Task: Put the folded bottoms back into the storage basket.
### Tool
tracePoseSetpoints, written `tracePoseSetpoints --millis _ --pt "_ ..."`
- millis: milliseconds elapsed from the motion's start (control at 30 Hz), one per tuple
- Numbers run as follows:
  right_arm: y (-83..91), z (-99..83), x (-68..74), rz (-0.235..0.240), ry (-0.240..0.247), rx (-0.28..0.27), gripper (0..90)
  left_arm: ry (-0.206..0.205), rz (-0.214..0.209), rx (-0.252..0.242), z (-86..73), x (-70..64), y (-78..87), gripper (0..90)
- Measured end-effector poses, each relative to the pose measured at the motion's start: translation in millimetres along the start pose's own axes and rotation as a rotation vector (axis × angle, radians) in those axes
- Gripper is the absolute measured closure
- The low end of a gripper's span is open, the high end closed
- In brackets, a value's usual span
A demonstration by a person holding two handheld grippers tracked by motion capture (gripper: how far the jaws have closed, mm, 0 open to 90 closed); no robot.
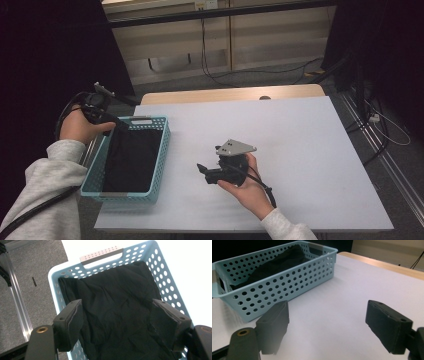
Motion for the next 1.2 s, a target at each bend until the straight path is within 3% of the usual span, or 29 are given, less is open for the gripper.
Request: tracePoseSetpoints --millis 467,933,1200 --pt "15.6 -13.0 -20.9 -0.022 -0.009 0.025 17.6 0.006 -0.032 -0.013 -7.1 -12.0 -6.1 25.5" --pt "25.6 -23.2 -32.0 -0.031 -0.028 0.026 17.4 -0.031 -0.058 -0.019 -15.4 -27.0 -7.9 24.5" --pt "33.5 -26.9 -39.8 -0.038 -0.040 0.022 17.4 -0.031 -0.080 -0.009 -24.0 -35.6 -11.4 24.1"
Point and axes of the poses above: each handheld gripper's, and its own axes: y roughly backward along the jaws, z roughly out of its top, x roughly to its left, the point moved 2 cm from there along -y, roughly forward along the jaws, and after that the axes turned 6 degrees about -y, right-handed, at the moved point
